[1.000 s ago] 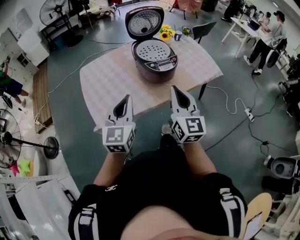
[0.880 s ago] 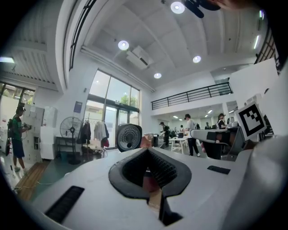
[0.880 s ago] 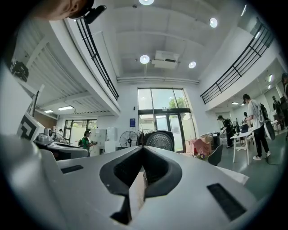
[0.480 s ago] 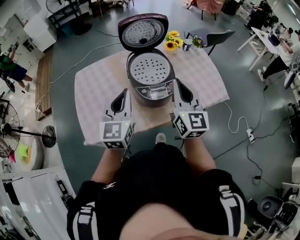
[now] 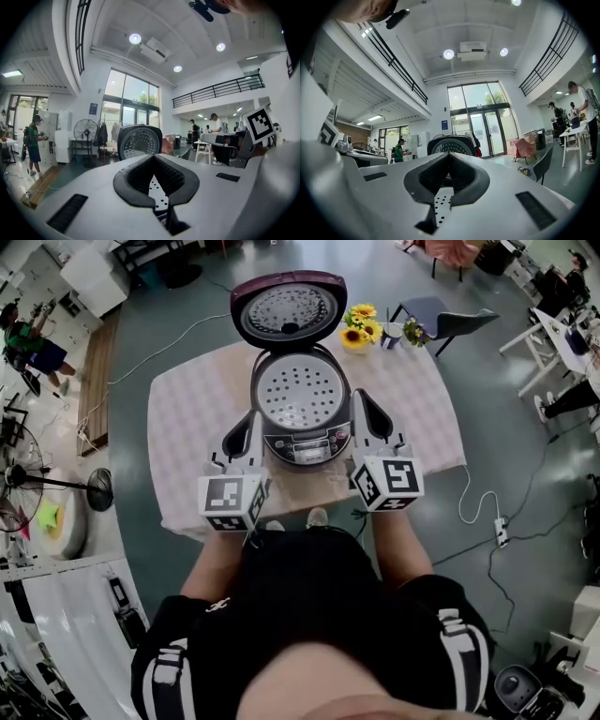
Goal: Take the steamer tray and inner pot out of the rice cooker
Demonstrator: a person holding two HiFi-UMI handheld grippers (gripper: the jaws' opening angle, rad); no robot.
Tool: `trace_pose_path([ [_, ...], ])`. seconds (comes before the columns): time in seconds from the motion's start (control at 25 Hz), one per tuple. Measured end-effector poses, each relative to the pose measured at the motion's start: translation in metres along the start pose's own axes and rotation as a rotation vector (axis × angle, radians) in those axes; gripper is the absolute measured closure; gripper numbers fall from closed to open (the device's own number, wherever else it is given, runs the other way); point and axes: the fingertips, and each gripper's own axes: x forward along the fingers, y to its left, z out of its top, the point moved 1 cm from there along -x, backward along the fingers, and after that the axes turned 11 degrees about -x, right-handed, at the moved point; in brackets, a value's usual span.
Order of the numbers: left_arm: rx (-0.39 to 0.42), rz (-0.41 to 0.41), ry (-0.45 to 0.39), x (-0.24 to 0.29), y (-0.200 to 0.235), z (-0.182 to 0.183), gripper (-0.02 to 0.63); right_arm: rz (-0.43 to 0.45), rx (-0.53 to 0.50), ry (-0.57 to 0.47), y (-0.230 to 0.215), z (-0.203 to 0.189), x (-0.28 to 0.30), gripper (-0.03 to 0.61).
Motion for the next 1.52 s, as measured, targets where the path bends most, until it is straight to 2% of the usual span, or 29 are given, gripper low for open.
trace_pose_path([
  [0.64, -0.015, 0.015, -0.026, 0.047, 0.047, 0.023, 0.611, 0.005, -0.021, 0.001, -0.011, 0.001, 0.067, 0.58],
  [0.8, -0.007, 0.006, -0.041, 0.054, 0.058, 0.027, 0.607, 0.021, -0.033, -0.03, -0.009, 0.005, 0.079, 0.58],
  [0.84, -0.002, -0.007, -0.044, 0.057, 0.058, 0.029, 0.511, 0.041, -0.037, -0.039, -0.007, 0.006, 0.083, 0.557],
  [0.88, -0.002, -0.021, -0.043, 0.061, 0.059, 0.03, 0.336, 0.069, -0.041, -0.039, -0.005, 0.005, 0.088, 0.384],
  [0.92, -0.01, -0.028, -0.036, 0.065, 0.06, 0.03, 0.231, 0.096, -0.044, -0.028, -0.002, 0.003, 0.093, 0.31],
  [1.04, -0.054, -0.008, 0.008, 0.073, 0.071, 0.023, 0.219, 0.133, -0.076, 0.039, -0.001, -0.008, 0.105, 0.268],
  [1.32, -0.113, 0.048, 0.109, 0.086, 0.092, 0.004, 0.219, 0.138, -0.122, 0.161, -0.014, -0.032, 0.117, 0.268],
  [1.52, -0.17, 0.068, 0.237, 0.098, 0.103, -0.02, 0.219, 0.175, -0.128, 0.28, -0.019, -0.058, 0.13, 0.268],
])
